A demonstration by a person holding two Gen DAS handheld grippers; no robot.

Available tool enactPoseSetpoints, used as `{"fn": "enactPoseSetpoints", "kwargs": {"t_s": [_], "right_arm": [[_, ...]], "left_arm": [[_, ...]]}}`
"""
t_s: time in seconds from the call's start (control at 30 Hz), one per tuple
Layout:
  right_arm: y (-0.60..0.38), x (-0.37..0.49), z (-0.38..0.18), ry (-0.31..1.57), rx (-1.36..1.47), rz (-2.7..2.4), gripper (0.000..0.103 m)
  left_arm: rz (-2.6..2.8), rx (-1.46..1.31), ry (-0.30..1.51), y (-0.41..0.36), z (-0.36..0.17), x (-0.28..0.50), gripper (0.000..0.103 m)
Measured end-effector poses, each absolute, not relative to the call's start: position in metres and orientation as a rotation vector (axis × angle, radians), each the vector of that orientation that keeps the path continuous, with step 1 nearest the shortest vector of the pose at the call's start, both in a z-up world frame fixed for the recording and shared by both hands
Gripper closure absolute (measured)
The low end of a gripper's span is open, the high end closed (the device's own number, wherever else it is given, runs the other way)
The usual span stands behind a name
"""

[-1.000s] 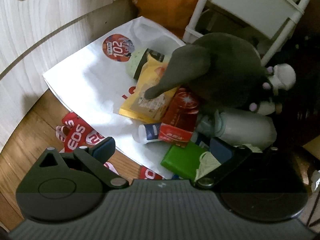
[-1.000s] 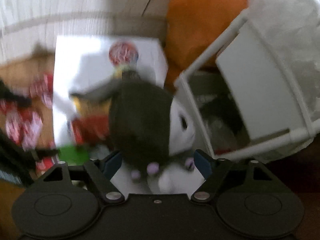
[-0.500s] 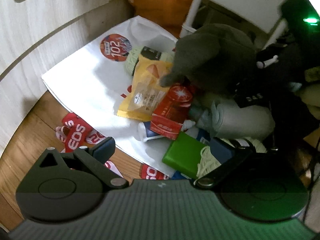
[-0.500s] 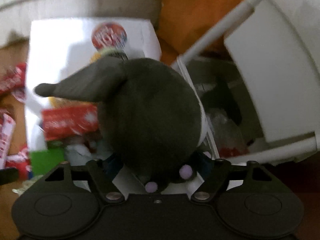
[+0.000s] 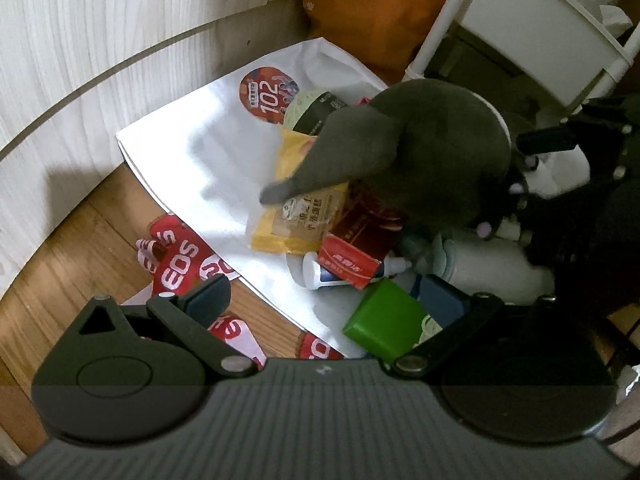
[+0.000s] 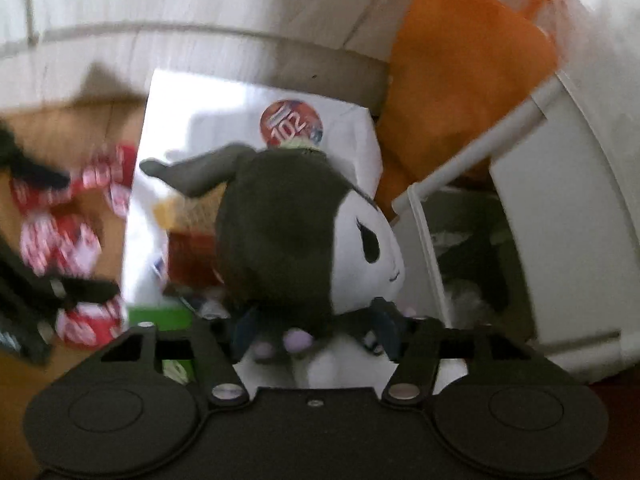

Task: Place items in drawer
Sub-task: 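Close the right gripper on the grey-and-white plush toy, then lift the plush toy with the right gripper away from the bag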

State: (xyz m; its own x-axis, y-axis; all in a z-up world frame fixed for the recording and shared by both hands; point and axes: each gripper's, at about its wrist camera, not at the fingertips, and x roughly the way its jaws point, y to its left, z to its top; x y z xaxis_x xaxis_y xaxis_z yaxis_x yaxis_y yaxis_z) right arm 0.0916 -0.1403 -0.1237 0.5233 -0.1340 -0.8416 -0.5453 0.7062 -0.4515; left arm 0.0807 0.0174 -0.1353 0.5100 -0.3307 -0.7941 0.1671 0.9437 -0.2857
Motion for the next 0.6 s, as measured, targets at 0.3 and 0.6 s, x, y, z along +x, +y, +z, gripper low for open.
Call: {"fn": "enactPoseSetpoints", "kwargs": {"t_s": [0.3,0.6], "right_arm": [[-0.126,0.098,-0.153,0.890,-1.079,0.284,0.004],[-0.137,0.127,-0.167,0.940,-0.919,0.314,0.013]], "left_arm": [[-0.287,-0.235,0.999,0.023,-0.136,0.084,0.000],[-0.301,-0.244,0.981,0.023,-0.131,0.081,0.000]]}}
